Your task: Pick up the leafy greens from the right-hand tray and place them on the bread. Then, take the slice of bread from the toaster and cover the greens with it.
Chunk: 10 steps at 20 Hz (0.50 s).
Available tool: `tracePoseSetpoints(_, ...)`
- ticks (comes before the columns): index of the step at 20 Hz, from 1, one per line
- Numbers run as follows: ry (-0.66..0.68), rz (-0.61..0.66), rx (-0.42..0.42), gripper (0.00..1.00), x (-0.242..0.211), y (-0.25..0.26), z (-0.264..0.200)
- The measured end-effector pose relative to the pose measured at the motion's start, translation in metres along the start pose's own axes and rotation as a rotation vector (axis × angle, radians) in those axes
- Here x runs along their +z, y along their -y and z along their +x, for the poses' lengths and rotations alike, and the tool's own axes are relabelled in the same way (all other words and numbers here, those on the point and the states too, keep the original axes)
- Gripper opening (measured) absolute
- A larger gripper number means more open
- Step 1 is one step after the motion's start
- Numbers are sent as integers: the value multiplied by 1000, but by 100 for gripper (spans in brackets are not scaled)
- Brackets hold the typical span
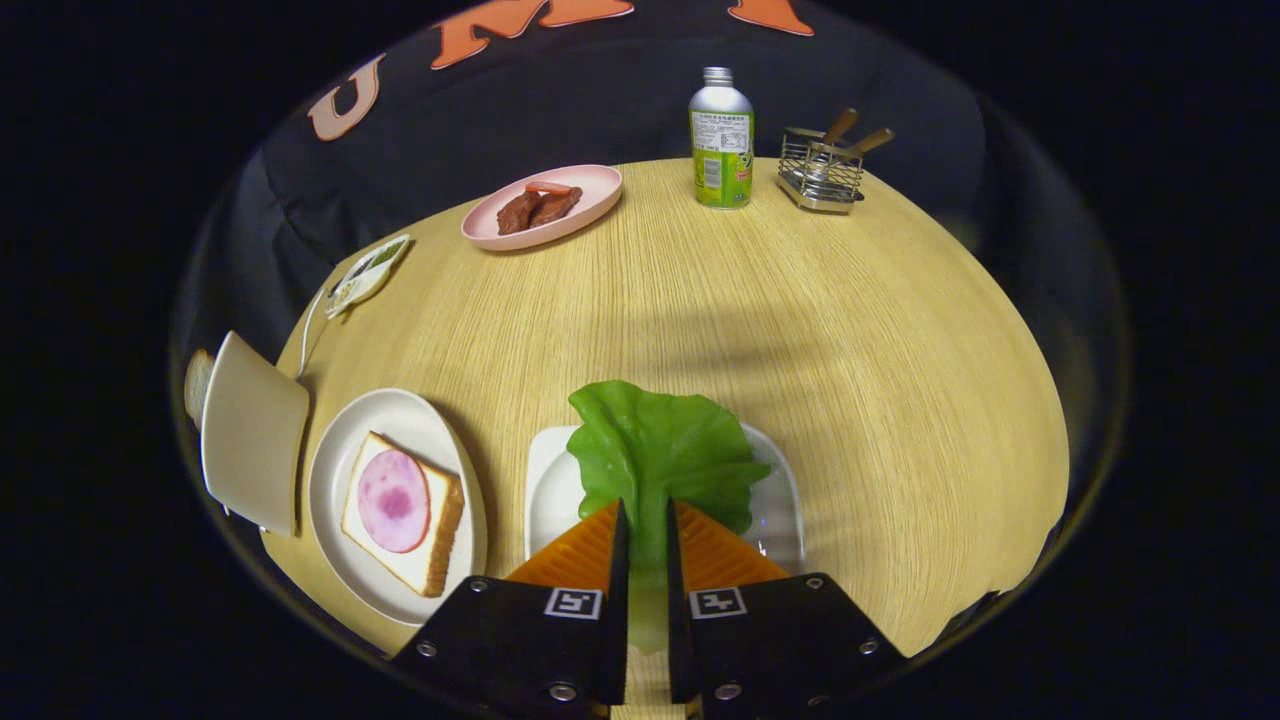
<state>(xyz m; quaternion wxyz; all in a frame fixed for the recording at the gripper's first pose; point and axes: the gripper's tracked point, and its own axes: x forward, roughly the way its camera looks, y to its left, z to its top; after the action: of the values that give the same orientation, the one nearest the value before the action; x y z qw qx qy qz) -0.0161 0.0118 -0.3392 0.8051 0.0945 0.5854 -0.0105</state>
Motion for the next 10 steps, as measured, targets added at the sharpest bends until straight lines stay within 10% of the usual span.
tracePoseSetpoints(10,91,32,189,15,19,-46,-32)
